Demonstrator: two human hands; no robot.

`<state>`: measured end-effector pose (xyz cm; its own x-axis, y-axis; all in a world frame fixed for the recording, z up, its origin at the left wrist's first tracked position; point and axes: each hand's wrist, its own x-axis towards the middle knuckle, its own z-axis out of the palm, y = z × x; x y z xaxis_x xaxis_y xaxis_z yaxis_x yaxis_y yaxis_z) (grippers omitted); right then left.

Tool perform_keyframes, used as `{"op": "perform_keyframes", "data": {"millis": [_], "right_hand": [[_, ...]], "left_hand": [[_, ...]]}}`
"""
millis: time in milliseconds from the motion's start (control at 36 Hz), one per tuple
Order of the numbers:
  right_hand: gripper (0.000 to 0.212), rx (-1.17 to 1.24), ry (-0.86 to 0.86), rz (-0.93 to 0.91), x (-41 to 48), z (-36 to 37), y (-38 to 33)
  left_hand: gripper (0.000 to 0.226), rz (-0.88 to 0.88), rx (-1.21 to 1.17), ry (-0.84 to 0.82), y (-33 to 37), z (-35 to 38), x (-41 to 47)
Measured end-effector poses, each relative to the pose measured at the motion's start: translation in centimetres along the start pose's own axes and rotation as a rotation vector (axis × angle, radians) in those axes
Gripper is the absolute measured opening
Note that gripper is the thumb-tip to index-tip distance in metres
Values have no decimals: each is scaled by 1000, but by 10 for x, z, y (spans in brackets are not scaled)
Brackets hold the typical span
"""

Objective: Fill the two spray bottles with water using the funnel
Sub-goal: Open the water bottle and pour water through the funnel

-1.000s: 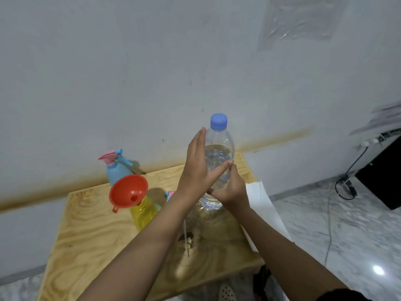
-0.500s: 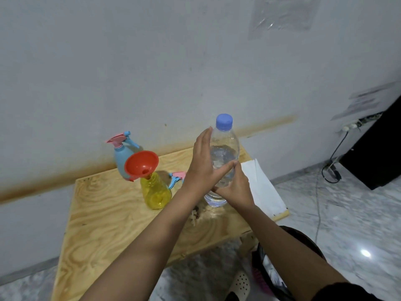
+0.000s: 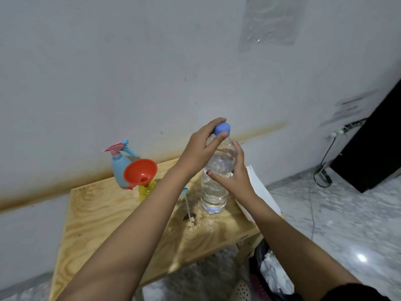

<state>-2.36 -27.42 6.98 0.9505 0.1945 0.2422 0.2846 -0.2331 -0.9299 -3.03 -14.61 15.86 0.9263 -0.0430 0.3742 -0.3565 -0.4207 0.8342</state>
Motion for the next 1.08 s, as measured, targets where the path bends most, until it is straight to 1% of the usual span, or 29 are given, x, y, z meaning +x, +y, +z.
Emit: {"op": "perform_keyframes", "data": {"millis": [56, 167, 278, 389, 444, 472, 528, 639, 722, 778, 861, 972, 1083], "right_hand": [[101, 3, 9, 5, -1, 0, -1], [102, -27, 28, 17, -1, 3, 1], [105, -16, 20, 12, -3, 6, -2], [104, 2, 18, 35, -4, 9, -4], [106, 0, 24, 36, -4, 9, -6], [107, -4, 28, 32, -4, 9, -6], [107, -12, 31, 23, -3, 10, -5], [102, -22, 37, 14, -2, 10, -2], [101, -26, 35, 20, -3, 8, -1], [101, -20, 32, 17, -4, 7, -1], [100, 14, 21, 31, -7, 5, -1], [100, 9, 5, 38, -5, 3, -3], [99, 12, -7, 37, -5, 4, -3]], "left_hand": [[30, 6, 11, 41, 2, 3, 0], [27, 17, 28, 139, 4, 11, -1], [25, -13, 19, 300, 7, 23, -4], [27, -81, -104, 474, 13, 34, -7], [29, -102, -163, 517, 16, 35, -7], [30, -106, -184, 516, 16, 34, -6], [29, -118, -204, 453, 15, 28, -3], [24, -116, -230, 202, 9, 12, -1], [31, -129, -237, 58, 8, 3, -2], [36, -133, -207, 12, 7, 0, -2], [35, -133, -178, 23, 10, 2, -5], [30, -112, -125, 150, 16, 9, -7], [30, -122, -87, 235, 19, 15, -8]]}}
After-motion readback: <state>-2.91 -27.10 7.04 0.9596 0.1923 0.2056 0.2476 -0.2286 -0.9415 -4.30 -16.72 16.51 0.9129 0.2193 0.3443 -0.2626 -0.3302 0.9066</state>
